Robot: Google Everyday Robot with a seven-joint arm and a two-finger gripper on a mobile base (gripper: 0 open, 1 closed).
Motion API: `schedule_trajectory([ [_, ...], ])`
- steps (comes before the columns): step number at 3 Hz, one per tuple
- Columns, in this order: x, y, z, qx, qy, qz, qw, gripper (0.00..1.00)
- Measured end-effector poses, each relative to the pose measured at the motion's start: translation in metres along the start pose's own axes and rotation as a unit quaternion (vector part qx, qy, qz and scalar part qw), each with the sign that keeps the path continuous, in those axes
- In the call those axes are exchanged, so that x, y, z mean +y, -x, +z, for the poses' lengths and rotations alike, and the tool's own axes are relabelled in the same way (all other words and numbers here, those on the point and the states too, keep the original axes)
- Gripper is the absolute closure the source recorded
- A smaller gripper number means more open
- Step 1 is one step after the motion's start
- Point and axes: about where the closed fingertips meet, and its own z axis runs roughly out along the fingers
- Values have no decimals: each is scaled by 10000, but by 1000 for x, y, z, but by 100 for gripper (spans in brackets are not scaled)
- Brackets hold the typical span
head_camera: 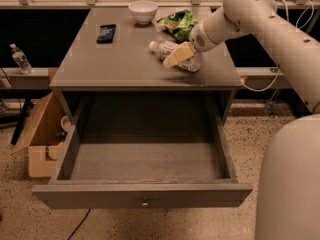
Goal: Pick blue plastic bottle from top drawer and place on counter
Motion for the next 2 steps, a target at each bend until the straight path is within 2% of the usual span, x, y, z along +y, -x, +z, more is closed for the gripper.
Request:
schedule_trajectory([
  [1,-3,17,-33,-258,-291,-204,9990,0],
  [2,-6,22,-66,-405,-565,-329,9970,0],
])
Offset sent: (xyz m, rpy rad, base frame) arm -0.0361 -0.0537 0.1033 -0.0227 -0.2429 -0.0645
